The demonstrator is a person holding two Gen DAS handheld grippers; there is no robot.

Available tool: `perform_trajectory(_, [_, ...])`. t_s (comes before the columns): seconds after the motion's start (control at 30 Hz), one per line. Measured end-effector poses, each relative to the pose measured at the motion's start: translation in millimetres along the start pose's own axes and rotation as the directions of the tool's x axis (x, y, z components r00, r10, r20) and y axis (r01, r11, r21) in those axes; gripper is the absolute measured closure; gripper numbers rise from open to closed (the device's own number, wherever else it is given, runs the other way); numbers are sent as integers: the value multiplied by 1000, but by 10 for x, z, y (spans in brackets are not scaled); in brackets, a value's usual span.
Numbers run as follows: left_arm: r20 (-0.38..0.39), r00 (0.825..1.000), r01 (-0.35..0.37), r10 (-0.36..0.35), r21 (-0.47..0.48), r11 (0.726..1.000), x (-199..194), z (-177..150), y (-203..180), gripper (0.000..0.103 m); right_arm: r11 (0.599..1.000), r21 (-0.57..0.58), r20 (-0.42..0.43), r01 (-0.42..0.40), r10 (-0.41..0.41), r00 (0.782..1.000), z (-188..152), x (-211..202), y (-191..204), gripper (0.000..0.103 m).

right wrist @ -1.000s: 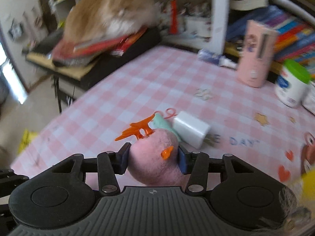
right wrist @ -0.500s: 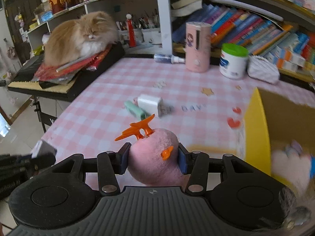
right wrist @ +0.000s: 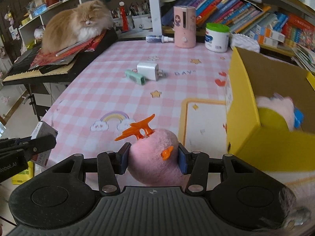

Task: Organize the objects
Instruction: 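Carry the small white box and pink chick plush toward the yellow box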

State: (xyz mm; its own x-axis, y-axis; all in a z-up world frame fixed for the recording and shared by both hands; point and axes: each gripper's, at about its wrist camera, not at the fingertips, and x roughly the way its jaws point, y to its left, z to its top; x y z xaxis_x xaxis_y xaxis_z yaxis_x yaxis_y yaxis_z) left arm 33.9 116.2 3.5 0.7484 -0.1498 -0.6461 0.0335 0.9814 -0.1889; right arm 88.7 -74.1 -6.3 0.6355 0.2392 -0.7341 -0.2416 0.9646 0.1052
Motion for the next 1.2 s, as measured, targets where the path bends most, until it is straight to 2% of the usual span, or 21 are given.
perform_trajectory(0.4, [-33, 997, 65, -63, 73, 995, -237, -264, -100, 90, 995, 92, -14, 48, -47, 999, -464, -346, 3, 58])
perform_trajectory(0.67, [-74, 990, 131, -121, 134, 982, -315, -421, -243, 90, 984, 156, -21, 82, -79, 997, -777, -563, -22, 58])
perform_trajectory(0.9, [-114, 975, 211, -191, 197, 958, -302, -518, -497, 90, 964, 225, -36, 138, -134, 990, -1046, -750, -174, 58])
perform_trajectory(1.2, [-176, 944, 322, -281, 287, 902, -243, -628, -938, 90, 912, 342, -60, 228, -221, 974, -1351, -1022, -496, 58])
